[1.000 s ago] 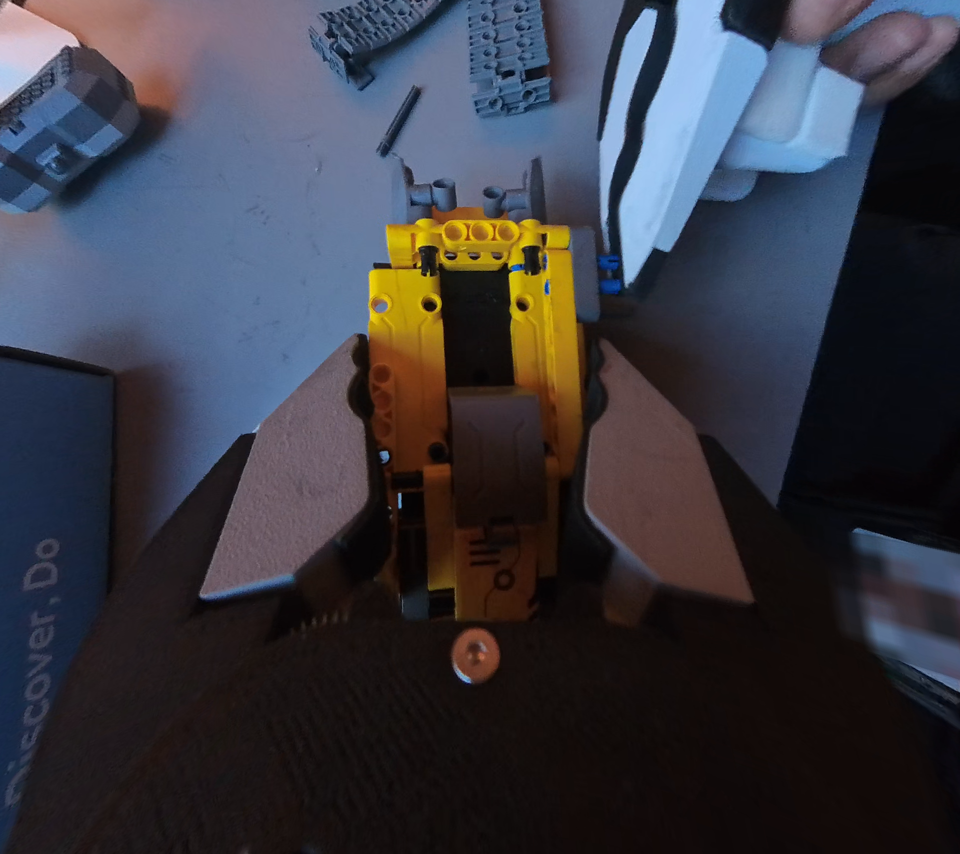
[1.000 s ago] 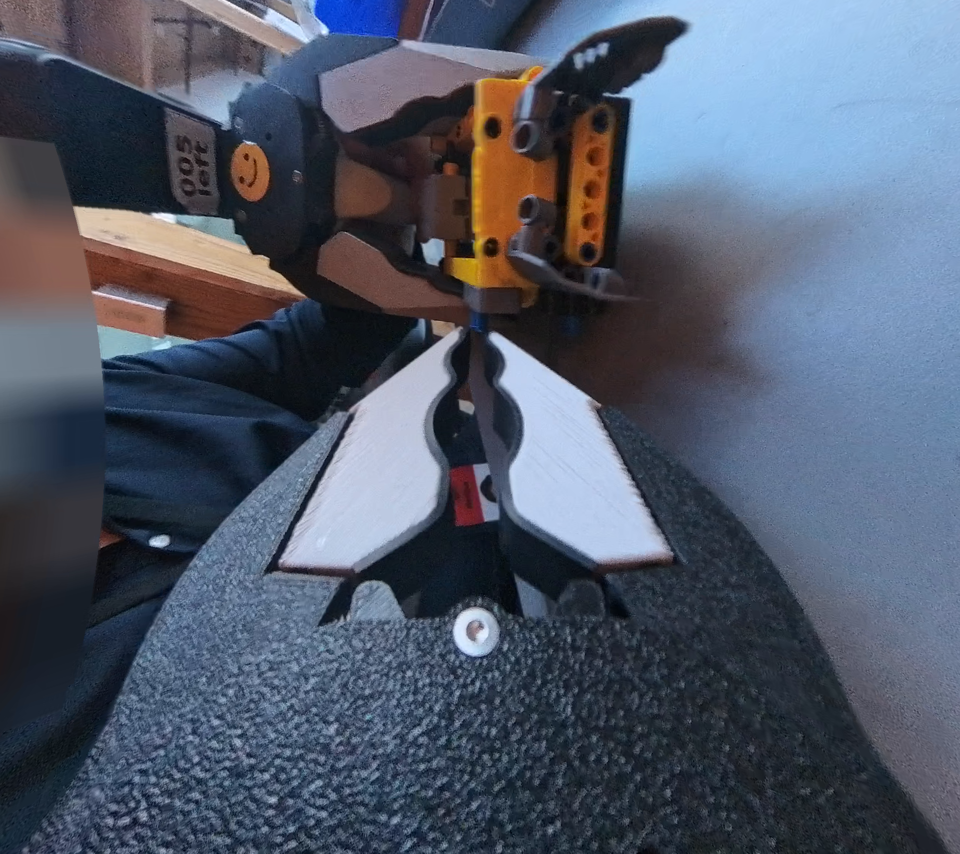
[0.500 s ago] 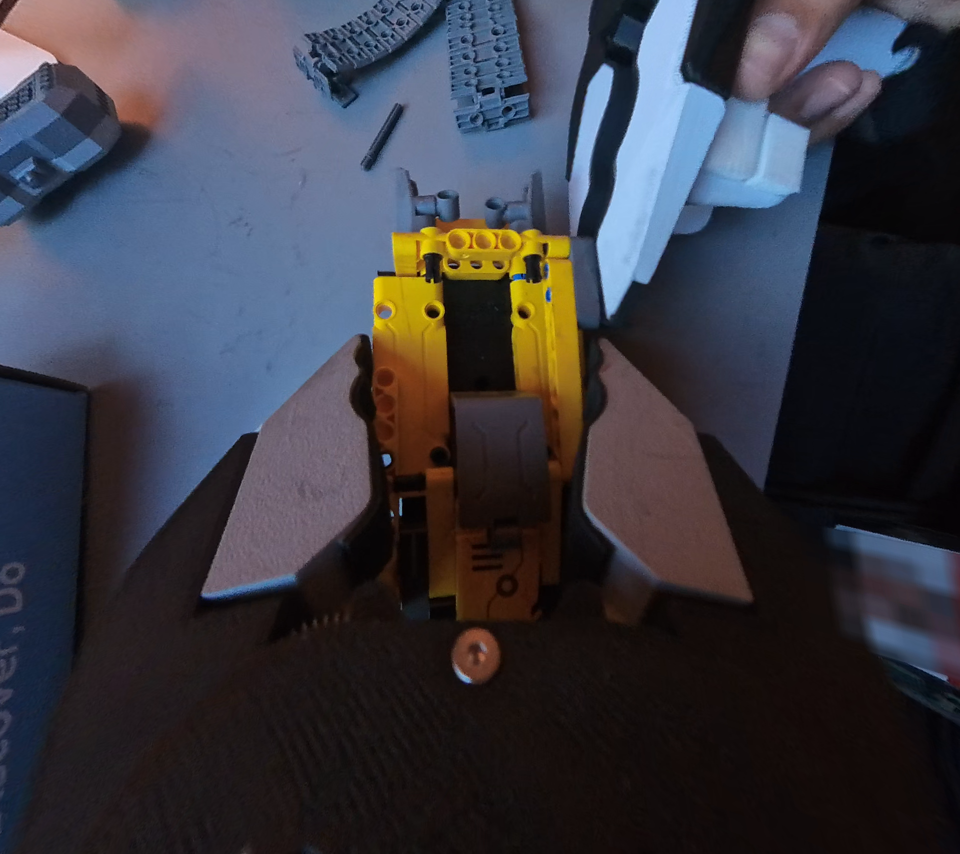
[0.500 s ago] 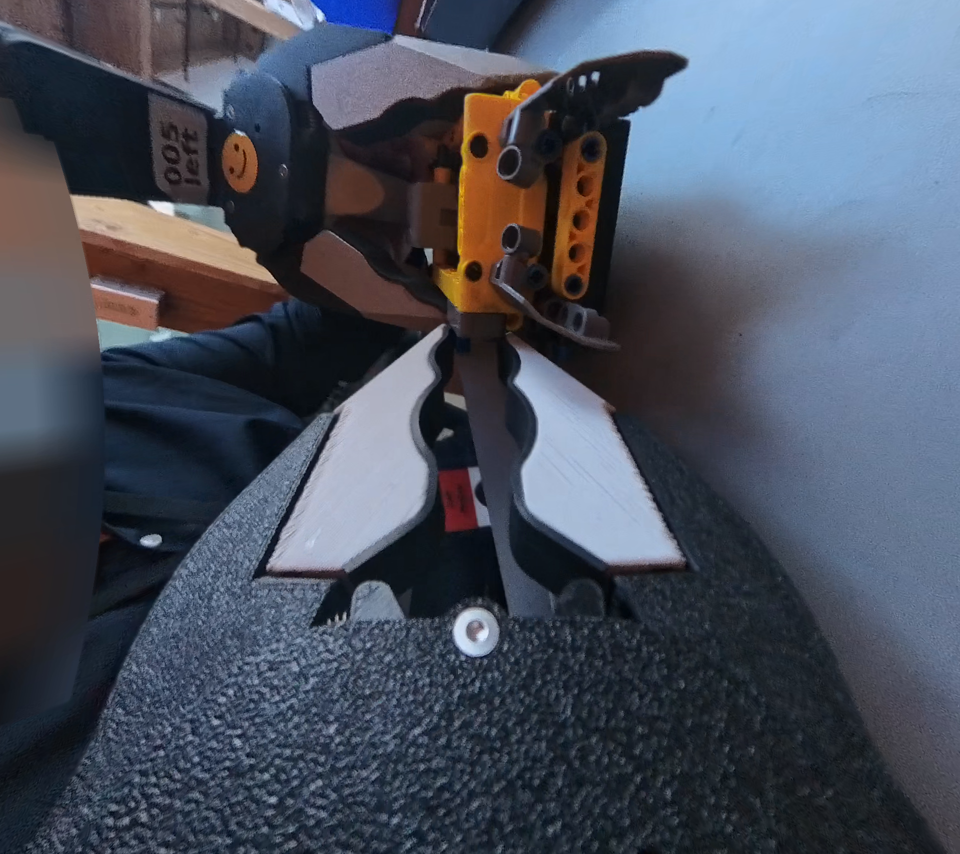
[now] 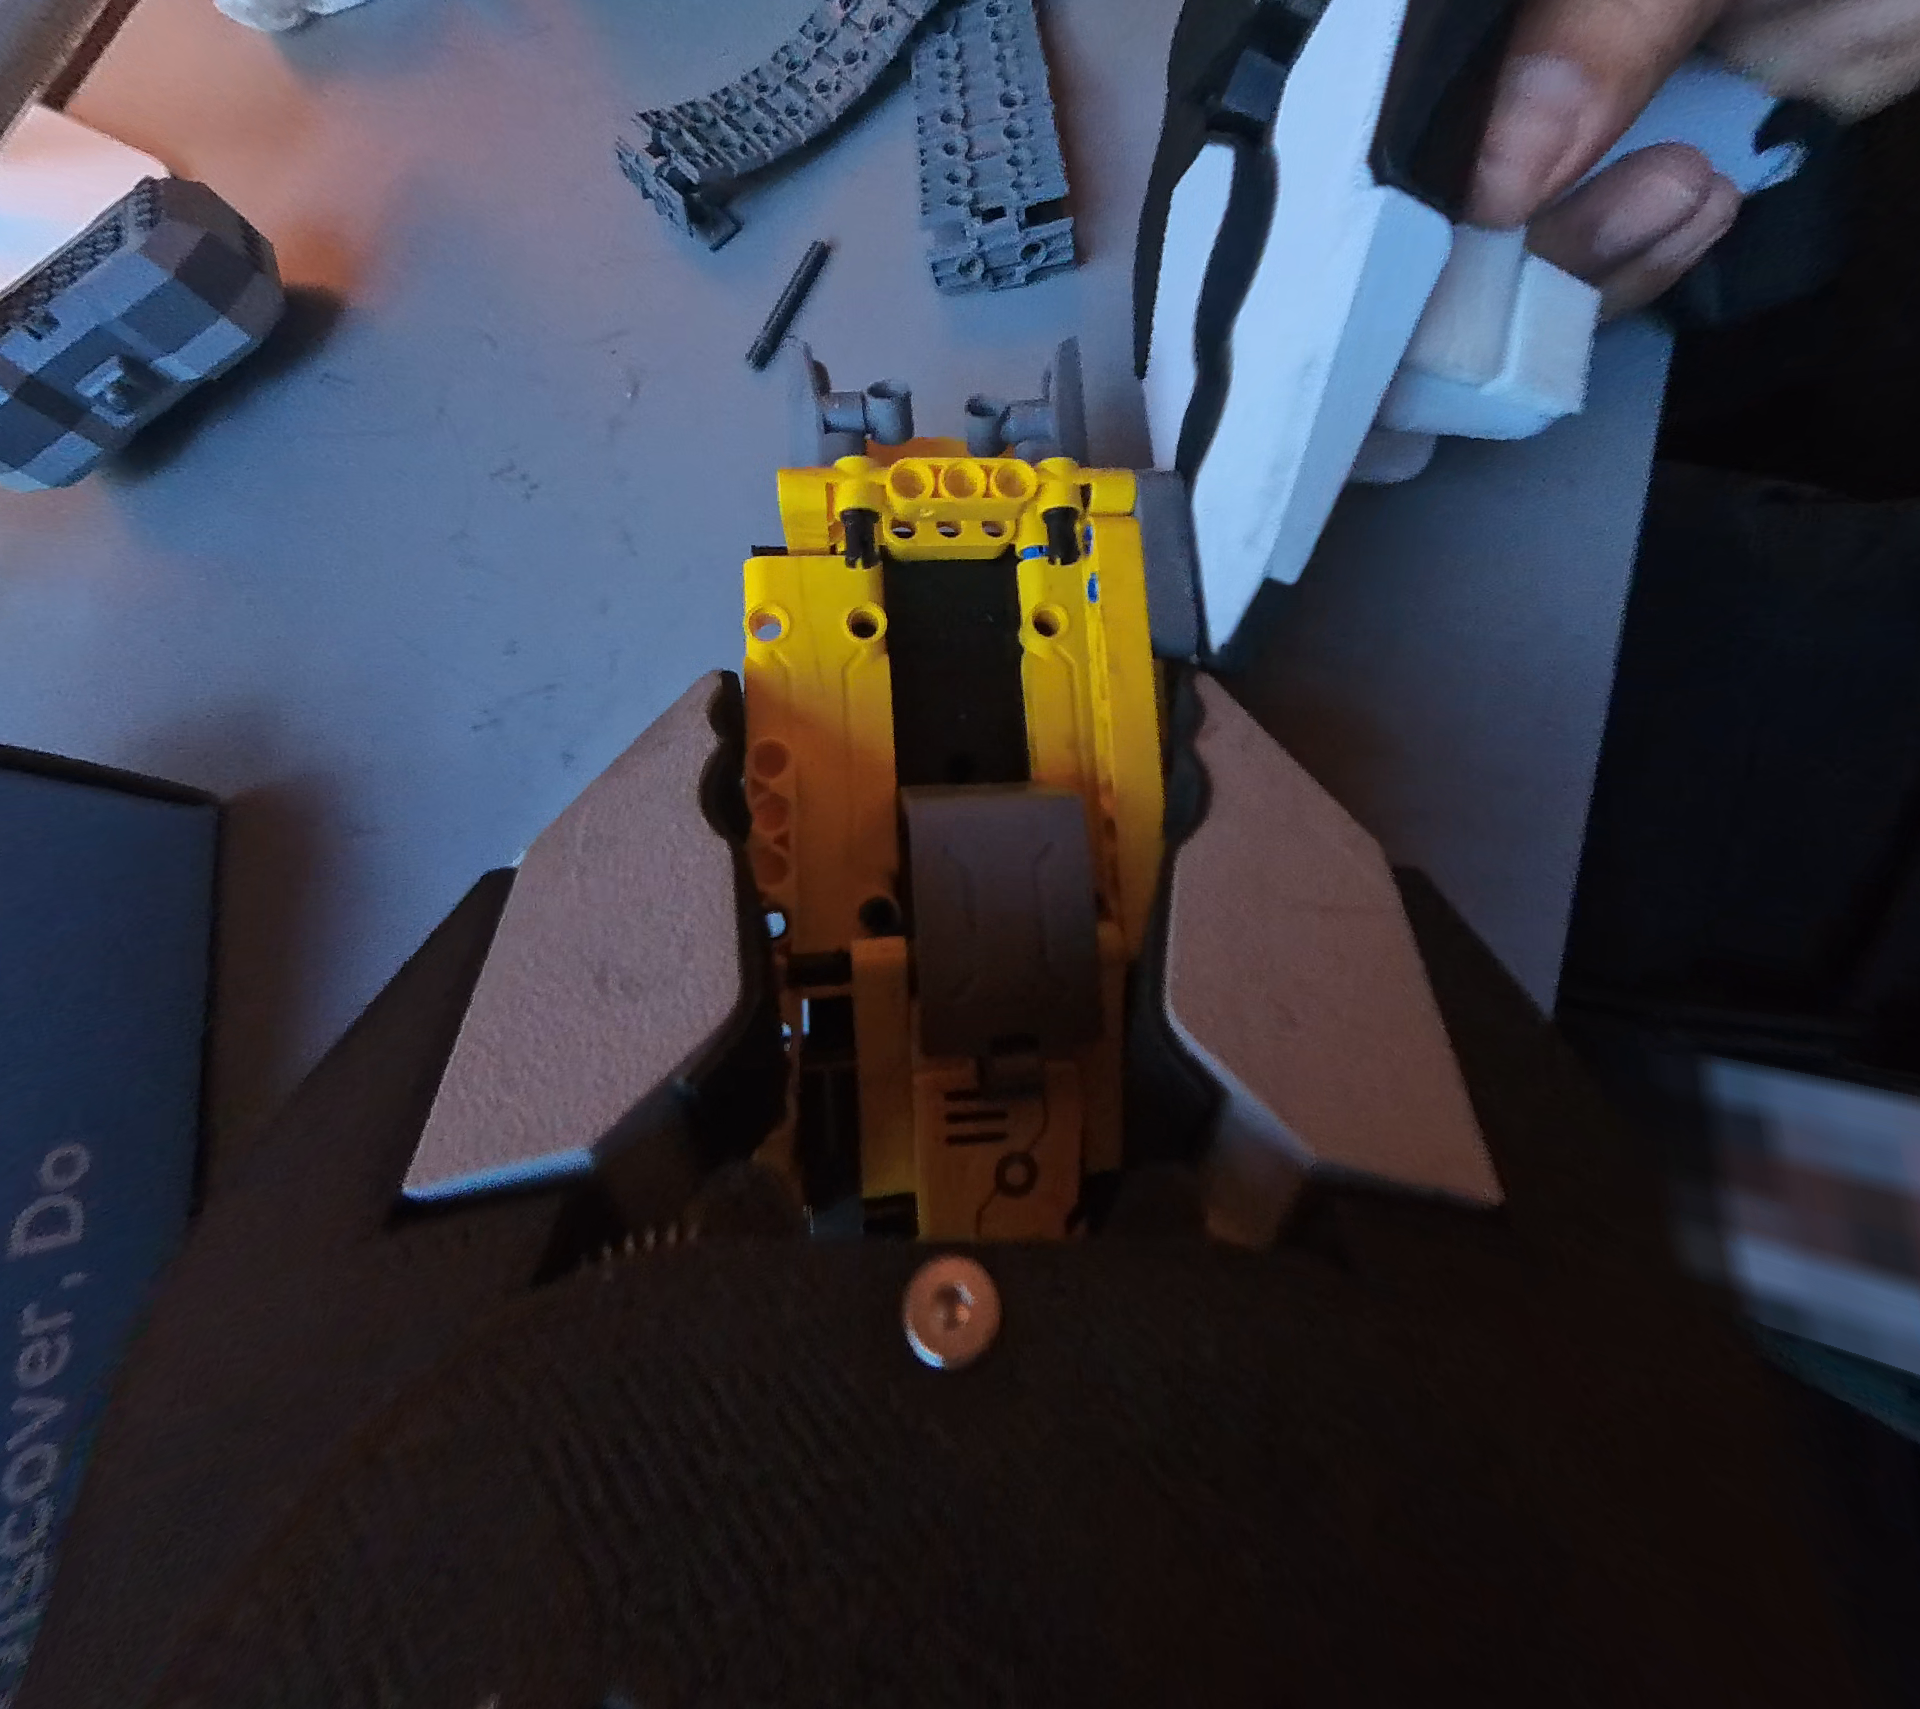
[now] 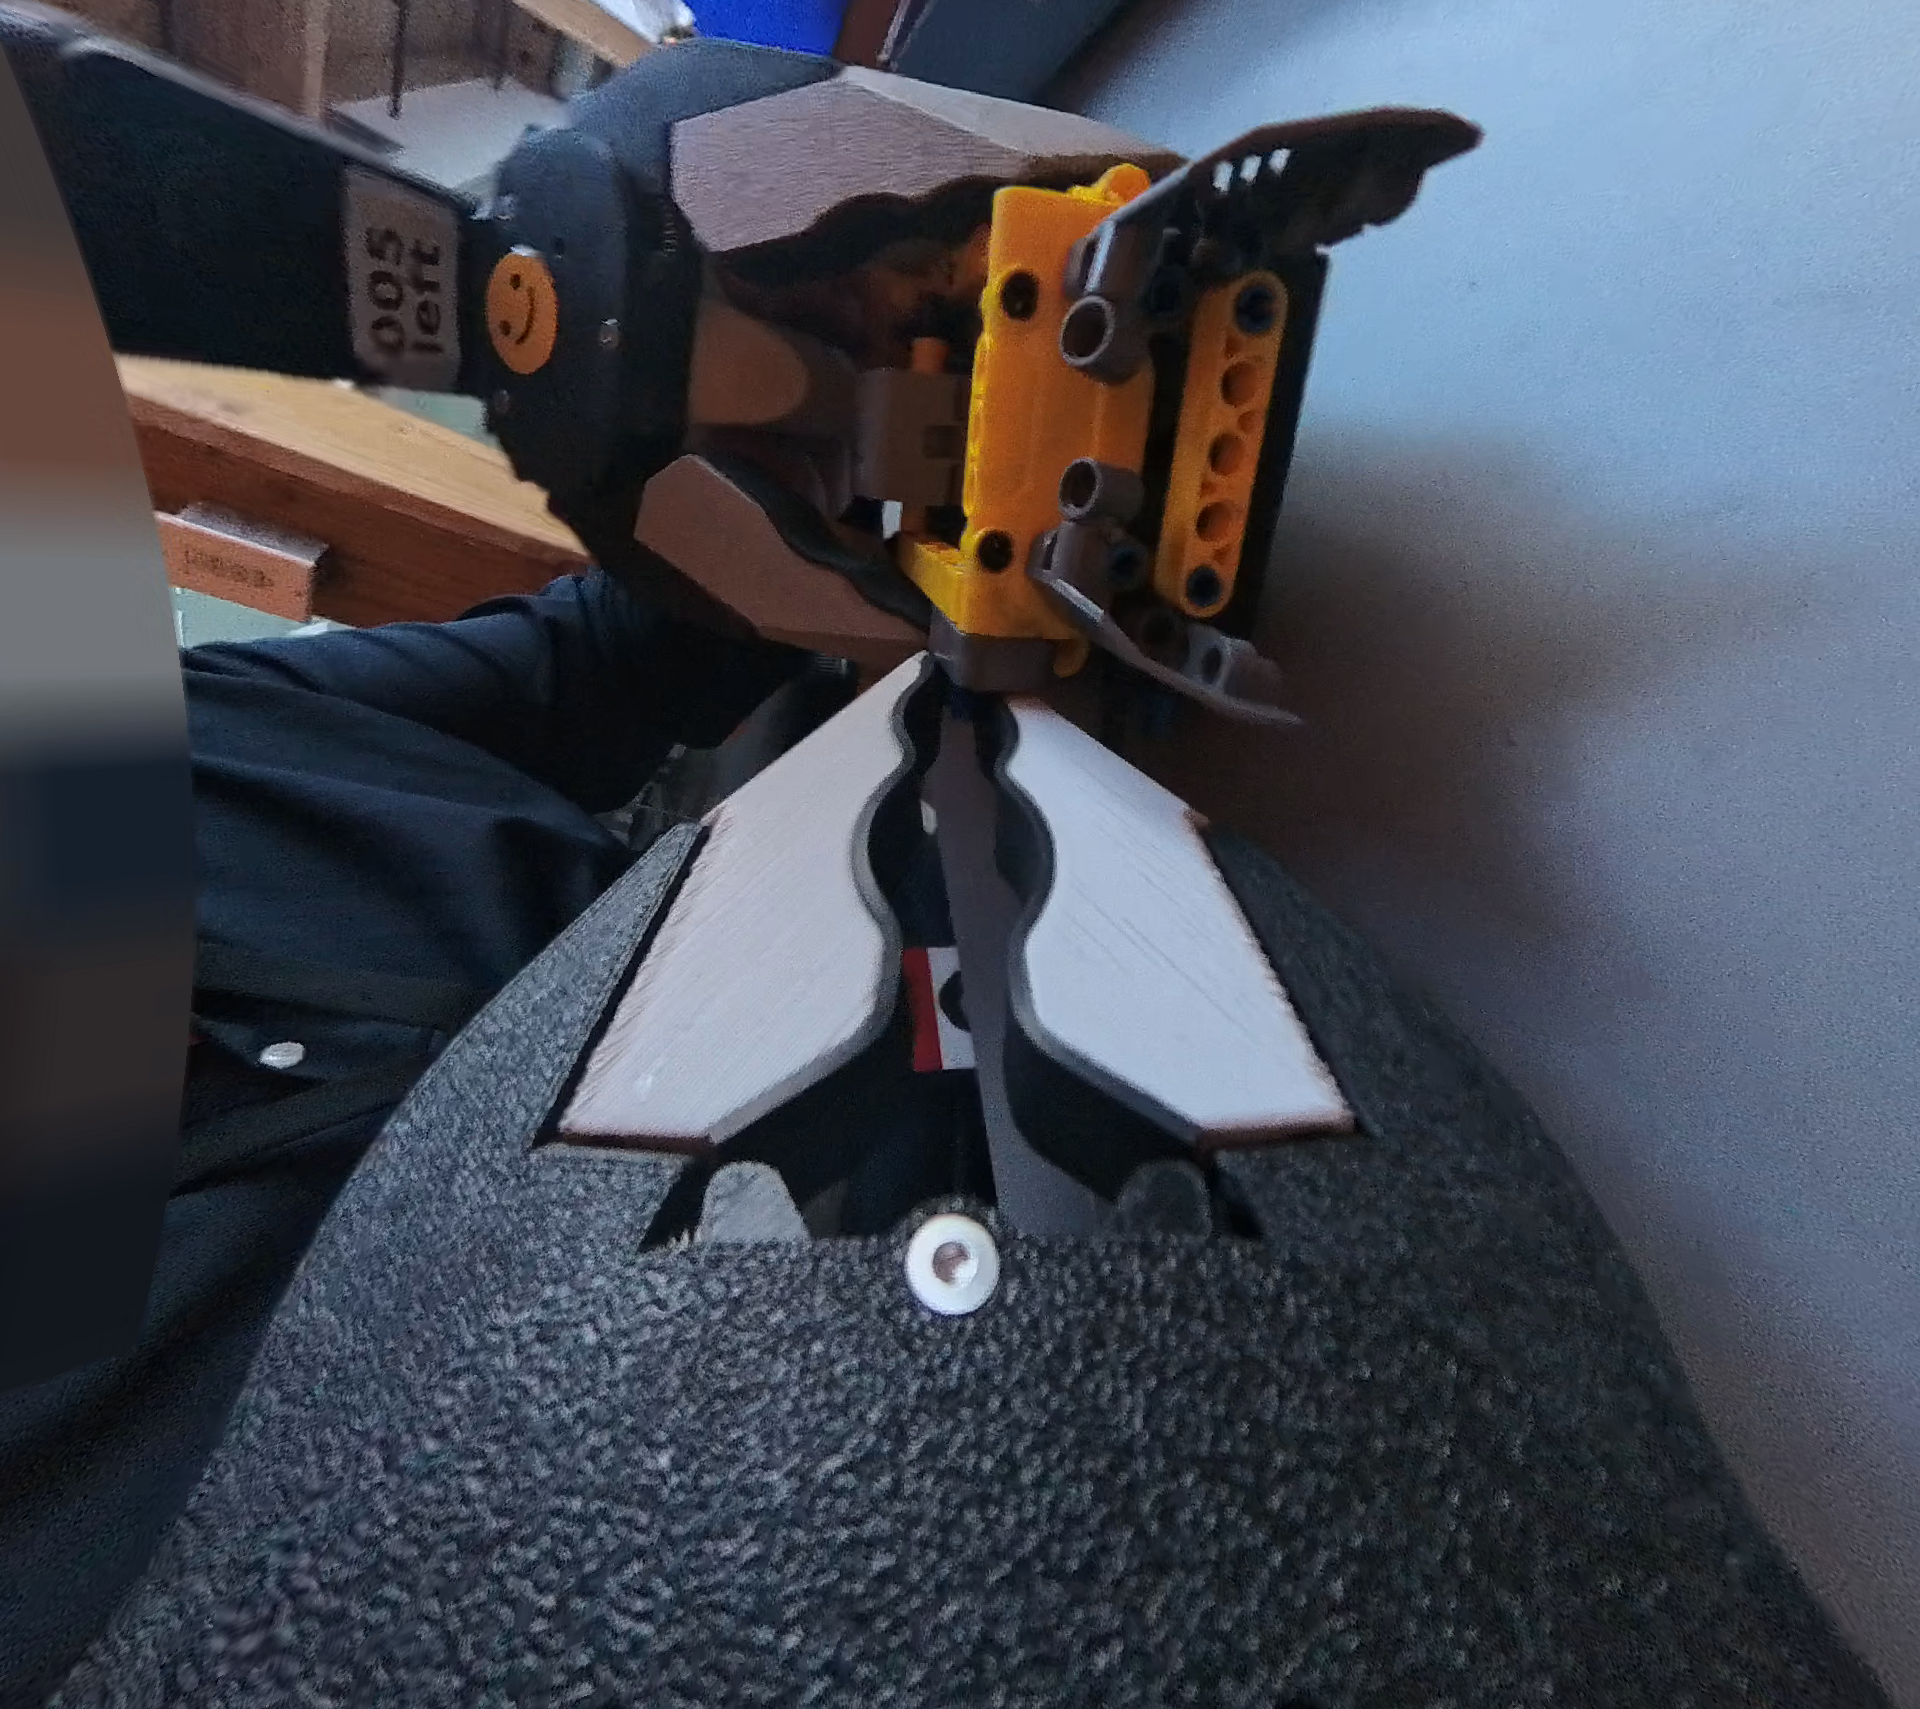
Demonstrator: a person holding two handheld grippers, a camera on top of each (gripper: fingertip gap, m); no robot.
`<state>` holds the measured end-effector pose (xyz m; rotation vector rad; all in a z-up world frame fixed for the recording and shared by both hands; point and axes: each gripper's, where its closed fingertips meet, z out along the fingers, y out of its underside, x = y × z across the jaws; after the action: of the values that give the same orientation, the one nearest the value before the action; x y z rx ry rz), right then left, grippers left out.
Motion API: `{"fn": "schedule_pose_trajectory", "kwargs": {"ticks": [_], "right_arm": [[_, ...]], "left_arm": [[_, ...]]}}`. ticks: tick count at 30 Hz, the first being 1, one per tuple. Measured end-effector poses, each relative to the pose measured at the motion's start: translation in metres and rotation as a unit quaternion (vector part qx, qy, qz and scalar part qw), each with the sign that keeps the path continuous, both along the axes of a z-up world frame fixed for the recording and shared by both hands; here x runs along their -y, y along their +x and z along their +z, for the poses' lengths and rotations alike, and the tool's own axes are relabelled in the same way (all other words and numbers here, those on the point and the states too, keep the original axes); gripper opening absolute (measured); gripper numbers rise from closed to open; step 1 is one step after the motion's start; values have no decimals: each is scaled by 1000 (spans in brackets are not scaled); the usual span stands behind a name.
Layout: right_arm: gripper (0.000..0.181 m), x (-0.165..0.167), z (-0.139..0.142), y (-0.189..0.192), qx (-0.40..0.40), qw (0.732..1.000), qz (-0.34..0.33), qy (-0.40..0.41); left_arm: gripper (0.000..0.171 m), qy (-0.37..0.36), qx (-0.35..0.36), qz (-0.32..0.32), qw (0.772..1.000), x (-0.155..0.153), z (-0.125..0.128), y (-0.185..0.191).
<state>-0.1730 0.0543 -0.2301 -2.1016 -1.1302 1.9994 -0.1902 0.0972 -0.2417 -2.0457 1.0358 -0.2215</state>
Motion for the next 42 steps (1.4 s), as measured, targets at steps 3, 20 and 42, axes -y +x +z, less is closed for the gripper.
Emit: {"fn": "schedule_pose_trajectory", "kwargs": {"ticks": [3,20,42], "right_arm": [[0,10,-2,2,1,998,39,42],[0,-5,-23,32,83,977,56,190],[1,-22,2,-5,2,999,-40,2]], "left_arm": [[80,-4,-1,-43,999,5,0,1],[79,-52,71,-20,996,-13,-3,-18],[78,-11,26,2,1000,-12,0,-14]]}}
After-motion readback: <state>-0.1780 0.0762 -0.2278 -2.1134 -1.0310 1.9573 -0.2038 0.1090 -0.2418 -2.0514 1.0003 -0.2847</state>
